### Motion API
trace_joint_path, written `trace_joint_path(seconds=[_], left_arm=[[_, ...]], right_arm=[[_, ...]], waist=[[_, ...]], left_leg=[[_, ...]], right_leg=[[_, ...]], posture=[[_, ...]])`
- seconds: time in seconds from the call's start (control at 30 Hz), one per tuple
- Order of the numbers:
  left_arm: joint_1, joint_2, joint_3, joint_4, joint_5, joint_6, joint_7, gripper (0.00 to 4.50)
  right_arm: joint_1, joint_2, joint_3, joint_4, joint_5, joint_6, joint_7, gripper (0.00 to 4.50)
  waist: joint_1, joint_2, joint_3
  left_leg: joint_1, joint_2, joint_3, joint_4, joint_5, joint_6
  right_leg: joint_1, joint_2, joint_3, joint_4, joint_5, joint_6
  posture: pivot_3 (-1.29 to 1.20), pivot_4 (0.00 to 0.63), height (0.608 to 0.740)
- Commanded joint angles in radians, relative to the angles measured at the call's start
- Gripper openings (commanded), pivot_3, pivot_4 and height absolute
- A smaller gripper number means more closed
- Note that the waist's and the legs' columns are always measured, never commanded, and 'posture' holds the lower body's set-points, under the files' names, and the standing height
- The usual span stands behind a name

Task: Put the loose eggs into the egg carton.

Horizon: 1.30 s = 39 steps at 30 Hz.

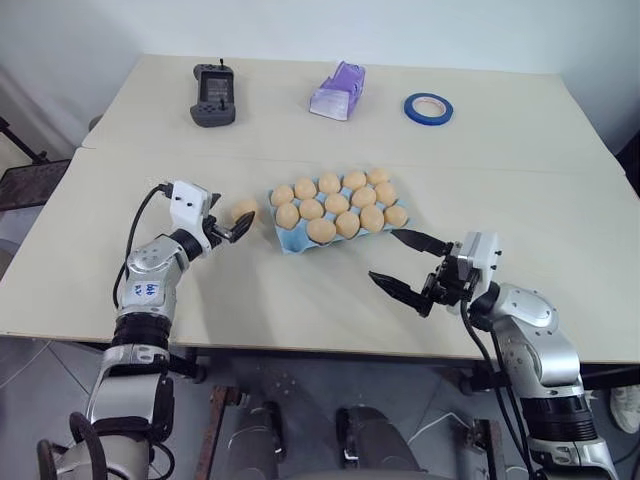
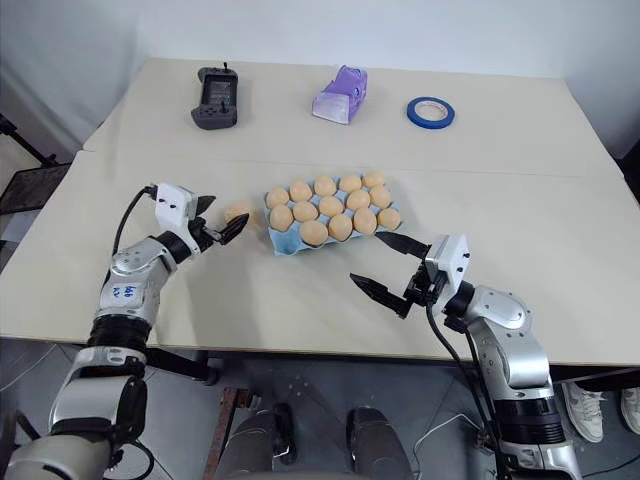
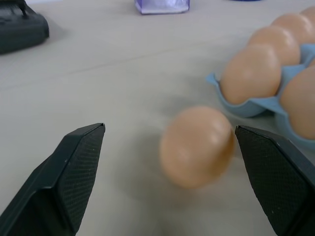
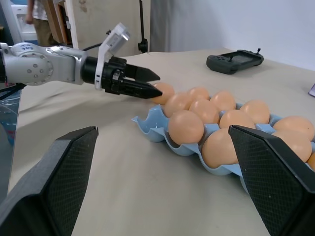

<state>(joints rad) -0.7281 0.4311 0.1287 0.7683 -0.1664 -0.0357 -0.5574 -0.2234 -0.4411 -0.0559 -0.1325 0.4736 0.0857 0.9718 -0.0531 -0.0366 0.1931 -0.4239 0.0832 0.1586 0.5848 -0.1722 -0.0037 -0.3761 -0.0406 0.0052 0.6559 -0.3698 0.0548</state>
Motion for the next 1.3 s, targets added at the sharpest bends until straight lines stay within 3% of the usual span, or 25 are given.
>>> trace_joint_path(seconds=[0.03, 0.1, 0.37, 0.47, 0.6, 0.73, 0.87, 1.0, 1.2, 1.3], left_arm=[[-0.075, -0.011, -0.011, 0.127, 0.022, -0.074, -0.040, 4.50], [-0.112, -0.017, -0.013, 0.204, 0.035, -0.107, -0.043, 4.50], [-0.163, -0.020, 0.000, 0.333, 0.050, -0.173, -0.056, 2.01], [-0.145, -0.010, 0.002, 0.326, 0.050, -0.192, -0.068, 1.46], [-0.085, 0.006, 0.043, 0.219, 0.002, -0.245, -0.104, 1.42], [0.017, -0.002, 0.068, -0.048, -0.110, -0.204, -0.243, 1.42], [0.080, -0.002, 0.007, -0.258, -0.139, -0.108, -0.341, 1.42], [0.089, -0.022, -0.035, -0.320, -0.127, -0.057, -0.358, 1.42], [0.082, -0.050, -0.113, -0.263, -0.074, -0.063, -0.385, 1.42], [0.055, -0.069, -0.117, -0.209, -0.064, -0.068, -0.370, 2.41]], right_arm=[[-0.004, 0.008, -0.001, -0.037, 0.004, -0.021, -0.015, 4.45], [-0.008, 0.010, 0.000, -0.036, 0.004, -0.022, -0.021, 4.45], [0.004, 0.017, 0.004, -0.042, -0.001, -0.034, -0.037, 4.50], [0.023, 0.028, 0.009, -0.039, -0.005, -0.042, -0.044, 4.50], [0.003, 0.035, 0.019, -0.016, -0.012, -0.041, -0.043, 4.50], [0.001, 0.026, 0.017, -0.018, -0.010, -0.035, -0.038, 4.50], [0.018, 0.024, 0.015, -0.019, -0.014, -0.035, -0.041, 4.50], [0.028, 0.029, 0.019, -0.033, -0.016, -0.032, -0.051, 4.50], [0.028, 0.031, 0.022, -0.055, -0.017, -0.026, -0.075, 4.50], [0.022, 0.032, 0.020, -0.064, -0.016, -0.024, -0.091, 4.50]], waist=[[0.000, 0.000, 0.000], [0.001, 0.000, 0.000], [0.000, 0.000, 0.000], [0.000, 0.000, 0.000], [-0.005, 0.000, 0.000], [-0.002, 0.000, 0.000], [0.005, 0.000, 0.000], [0.006, 0.000, 0.000], [0.000, 0.000, 0.000], [-0.002, 0.000, 0.000]], left_leg=[[0.000, 0.000, 0.000, 0.000, -0.001, -0.002], [0.000, 0.000, 0.000, 0.002, -0.002, -0.002], [0.000, 0.000, 0.000, 0.003, -0.002, -0.001], [0.000, 0.000, 0.000, 0.004, -0.002, -0.001], [0.000, 0.000, 0.001, 0.004, -0.002, -0.001], [0.000, 0.001, 0.000, 0.004, -0.002, -0.002], [0.000, 0.000, 0.000, 0.005, -0.001, -0.002], [0.000, 0.000, 0.000, 0.007, -0.002, -0.001], [0.000, 0.000, 0.000, 0.007, -0.002, -0.001], [0.000, 0.000, 0.000, 0.006, -0.002, 0.000]], right_leg=[[0.000, 0.000, 0.000, 0.000, 0.000, 0.000], [0.000, -0.001, 0.000, 0.001, 0.000, 0.000], [0.000, -0.001, 0.000, 0.002, 0.001, 0.001], [0.000, -0.001, 0.000, 0.003, 0.001, 0.001], [0.000, -0.001, 0.000, 0.004, 0.001, 0.001], [0.000, 0.000, 0.000, 0.005, 0.001, 0.001], [0.001, 0.000, 0.000, 0.004, 0.001, 0.001], [0.001, -0.001, 0.000, 0.005, 0.001, 0.002], [0.001, -0.001, 0.001, 0.005, 0.002, 0.002], [0.001, -0.001, 0.000, 0.005, 0.001, 0.002]], posture=[[0.00, 0.150, 0.740], [0.00, 0.150, 0.740], [0.00, 0.150, 0.740], [0.00, 0.150, 0.740], [0.00, 0.150, 0.740], [0.00, 0.150, 0.740], [0.00, 0.150, 0.740], [0.00, 0.150, 0.740], [0.00, 0.150, 0.740], [0.00, 0.150, 0.740]])
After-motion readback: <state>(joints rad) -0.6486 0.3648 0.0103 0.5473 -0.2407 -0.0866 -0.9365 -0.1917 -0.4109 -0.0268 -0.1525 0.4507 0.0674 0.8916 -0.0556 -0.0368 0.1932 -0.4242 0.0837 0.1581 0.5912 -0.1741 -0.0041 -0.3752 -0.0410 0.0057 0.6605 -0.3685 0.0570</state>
